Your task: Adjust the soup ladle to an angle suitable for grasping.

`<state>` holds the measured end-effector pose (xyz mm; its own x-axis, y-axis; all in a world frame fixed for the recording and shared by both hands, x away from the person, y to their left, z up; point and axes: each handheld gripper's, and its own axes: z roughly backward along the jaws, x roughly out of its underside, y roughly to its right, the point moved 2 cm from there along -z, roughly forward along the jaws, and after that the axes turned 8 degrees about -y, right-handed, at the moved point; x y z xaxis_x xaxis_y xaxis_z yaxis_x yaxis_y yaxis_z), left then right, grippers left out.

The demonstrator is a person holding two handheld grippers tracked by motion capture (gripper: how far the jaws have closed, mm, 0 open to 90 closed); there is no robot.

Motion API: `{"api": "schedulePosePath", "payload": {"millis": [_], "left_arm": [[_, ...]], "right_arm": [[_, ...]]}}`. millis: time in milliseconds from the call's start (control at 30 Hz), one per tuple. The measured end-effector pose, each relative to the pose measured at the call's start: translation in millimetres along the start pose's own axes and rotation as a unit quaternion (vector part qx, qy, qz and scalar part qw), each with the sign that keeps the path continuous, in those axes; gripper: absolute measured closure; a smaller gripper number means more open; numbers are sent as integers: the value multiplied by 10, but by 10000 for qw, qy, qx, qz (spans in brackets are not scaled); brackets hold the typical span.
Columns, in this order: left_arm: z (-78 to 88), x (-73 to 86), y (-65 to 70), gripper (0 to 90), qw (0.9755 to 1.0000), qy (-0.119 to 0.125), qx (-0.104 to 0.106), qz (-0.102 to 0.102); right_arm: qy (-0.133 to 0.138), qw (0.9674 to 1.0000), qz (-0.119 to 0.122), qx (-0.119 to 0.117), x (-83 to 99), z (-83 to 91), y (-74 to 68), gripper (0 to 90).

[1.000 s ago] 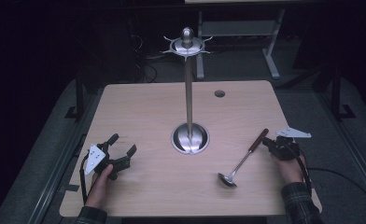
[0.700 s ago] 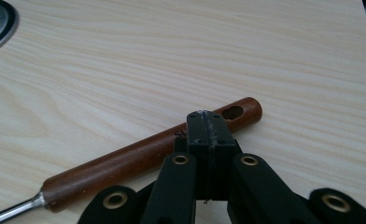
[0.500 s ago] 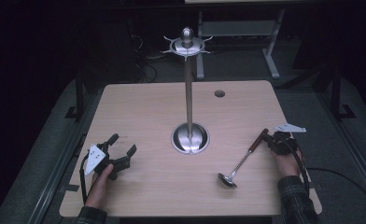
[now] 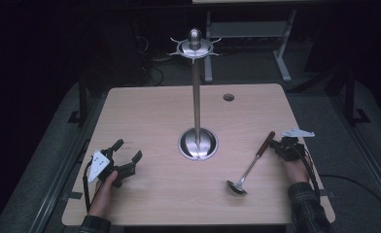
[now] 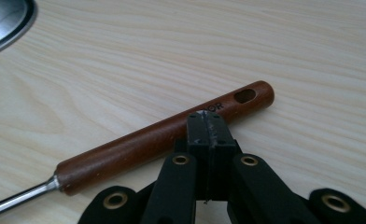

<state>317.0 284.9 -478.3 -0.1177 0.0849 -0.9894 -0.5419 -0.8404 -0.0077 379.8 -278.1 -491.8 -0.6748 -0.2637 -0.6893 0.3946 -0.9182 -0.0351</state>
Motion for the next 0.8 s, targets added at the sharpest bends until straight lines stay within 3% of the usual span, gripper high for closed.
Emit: {"api": "schedulePosePath", "payload": {"millis": [500, 800], "left_arm": [[-2, 0, 3, 133, 10000, 15, 4, 18], [-2, -1, 3, 133, 10000, 14, 4, 17]], "right_arm": [[36, 9991, 200, -362, -200, -177, -217, 898], [60, 9969, 381, -679, -299, -251, -440, 898]]}}
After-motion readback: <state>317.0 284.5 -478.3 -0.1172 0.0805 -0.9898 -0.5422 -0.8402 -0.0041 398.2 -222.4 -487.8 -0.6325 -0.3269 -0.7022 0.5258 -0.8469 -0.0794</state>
